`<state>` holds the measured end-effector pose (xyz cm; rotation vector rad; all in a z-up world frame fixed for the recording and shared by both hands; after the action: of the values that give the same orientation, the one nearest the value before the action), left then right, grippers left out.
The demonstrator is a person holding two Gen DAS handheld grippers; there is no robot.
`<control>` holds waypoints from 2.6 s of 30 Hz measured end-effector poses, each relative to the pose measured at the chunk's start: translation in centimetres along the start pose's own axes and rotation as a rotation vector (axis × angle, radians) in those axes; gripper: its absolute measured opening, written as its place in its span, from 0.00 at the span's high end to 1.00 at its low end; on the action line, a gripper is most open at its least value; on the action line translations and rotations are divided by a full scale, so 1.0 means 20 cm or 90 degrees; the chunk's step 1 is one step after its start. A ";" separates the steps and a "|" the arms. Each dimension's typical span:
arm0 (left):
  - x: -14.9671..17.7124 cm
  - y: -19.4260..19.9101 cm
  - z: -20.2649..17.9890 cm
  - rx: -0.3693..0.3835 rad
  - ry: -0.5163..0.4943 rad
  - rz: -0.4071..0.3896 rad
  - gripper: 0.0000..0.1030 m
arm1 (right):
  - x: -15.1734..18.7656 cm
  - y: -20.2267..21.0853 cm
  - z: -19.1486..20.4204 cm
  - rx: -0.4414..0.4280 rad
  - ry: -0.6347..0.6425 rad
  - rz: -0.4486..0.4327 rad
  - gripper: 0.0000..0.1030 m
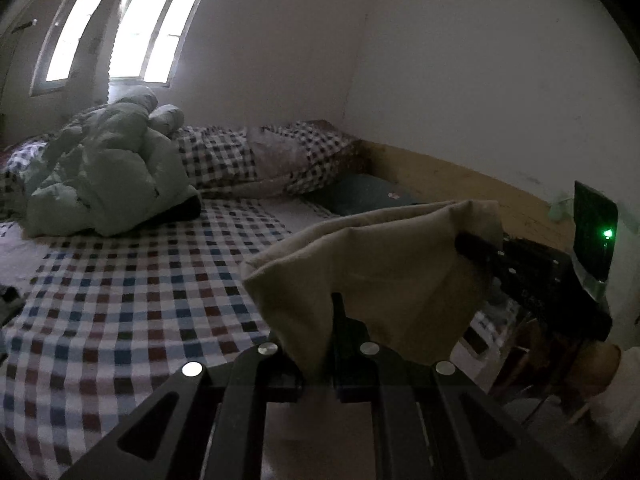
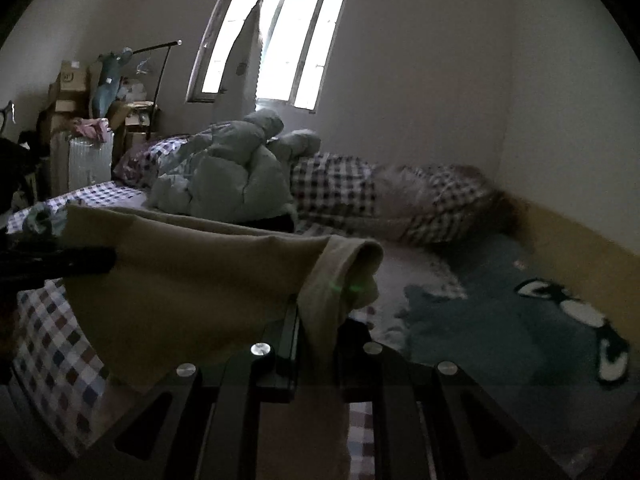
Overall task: Fold clothes
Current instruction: 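Grasp the folded khaki garment edge with both tools and lift it, then carry the folded khaki garment with both tools toward the teal blanket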
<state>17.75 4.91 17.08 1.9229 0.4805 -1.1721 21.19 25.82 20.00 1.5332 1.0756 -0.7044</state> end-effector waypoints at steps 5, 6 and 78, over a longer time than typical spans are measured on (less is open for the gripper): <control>-0.06 0.16 -0.12 -0.002 -0.011 -0.030 0.93 | -0.01 0.24 0.02 0.026 -0.003 -0.041 0.88; -0.08 0.19 -0.14 0.000 -0.014 -0.035 0.93 | -0.02 0.29 0.02 0.030 -0.001 -0.050 0.88; -1.14 -1.83 -0.68 0.189 0.046 0.226 0.94 | -0.24 -0.46 -1.87 0.185 -0.115 0.045 0.88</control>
<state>-10.51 39.52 23.74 2.1979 -0.0071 -0.9837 6.87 60.79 29.19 1.7064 0.8065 -0.9621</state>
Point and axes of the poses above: each gripper's, at about its wrist camera, not at the fingertips, and y roughly against the way its jaws point, z to its left, x to its underside, the point moved 1 cm from there along -y, roughly the way its jaws point, and after that the axes turned 6 degrees about z, right-handed, at the moved point
